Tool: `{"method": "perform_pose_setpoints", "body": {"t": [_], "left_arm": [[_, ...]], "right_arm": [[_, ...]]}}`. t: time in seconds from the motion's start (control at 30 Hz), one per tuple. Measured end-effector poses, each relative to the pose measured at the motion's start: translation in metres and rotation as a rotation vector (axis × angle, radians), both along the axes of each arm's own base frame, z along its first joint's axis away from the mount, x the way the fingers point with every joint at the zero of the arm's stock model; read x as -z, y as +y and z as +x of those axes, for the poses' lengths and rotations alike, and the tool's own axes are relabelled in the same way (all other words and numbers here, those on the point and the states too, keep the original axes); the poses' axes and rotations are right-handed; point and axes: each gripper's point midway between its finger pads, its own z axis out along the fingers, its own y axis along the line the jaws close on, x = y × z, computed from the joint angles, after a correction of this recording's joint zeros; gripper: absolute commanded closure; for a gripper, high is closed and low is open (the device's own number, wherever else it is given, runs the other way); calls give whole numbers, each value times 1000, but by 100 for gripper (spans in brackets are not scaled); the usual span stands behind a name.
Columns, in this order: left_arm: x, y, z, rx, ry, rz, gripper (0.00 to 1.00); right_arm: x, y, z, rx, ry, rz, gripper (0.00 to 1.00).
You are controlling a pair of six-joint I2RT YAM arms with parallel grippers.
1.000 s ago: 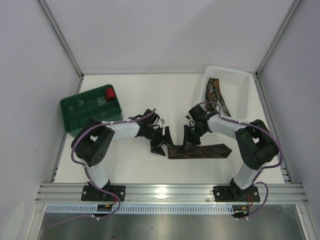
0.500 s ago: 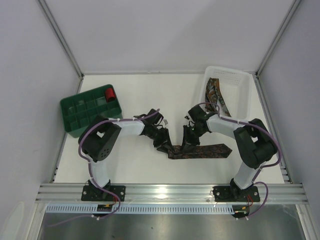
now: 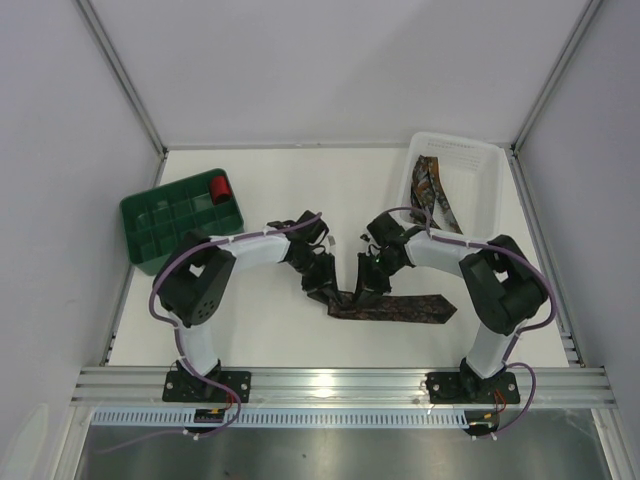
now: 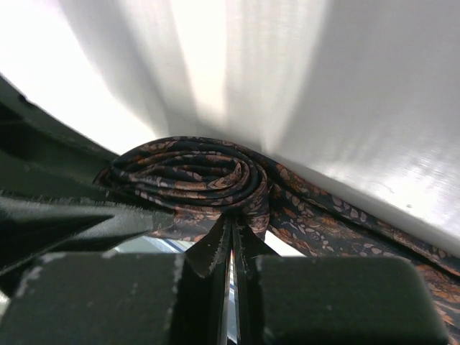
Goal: Roll the ties
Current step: Roll the tie
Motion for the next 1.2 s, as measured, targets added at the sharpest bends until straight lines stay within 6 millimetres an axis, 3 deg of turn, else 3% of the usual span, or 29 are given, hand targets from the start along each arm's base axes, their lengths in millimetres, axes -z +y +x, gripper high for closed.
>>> {"method": "perform_pose_setpoints", "body": {"t": [0.4,0.67,1.2], "left_arm": [[-25,9,5,29,-64,66,79],[-42,-12,10,79,-110,48,75],[-25,-21,5,108,-62,70,77]], "right_arm": [[-6,23,5,-19,-15,22,94],[3,26,0,-28,2,-4,94],[12,16,-1,-16,-2,-67,94]]}}
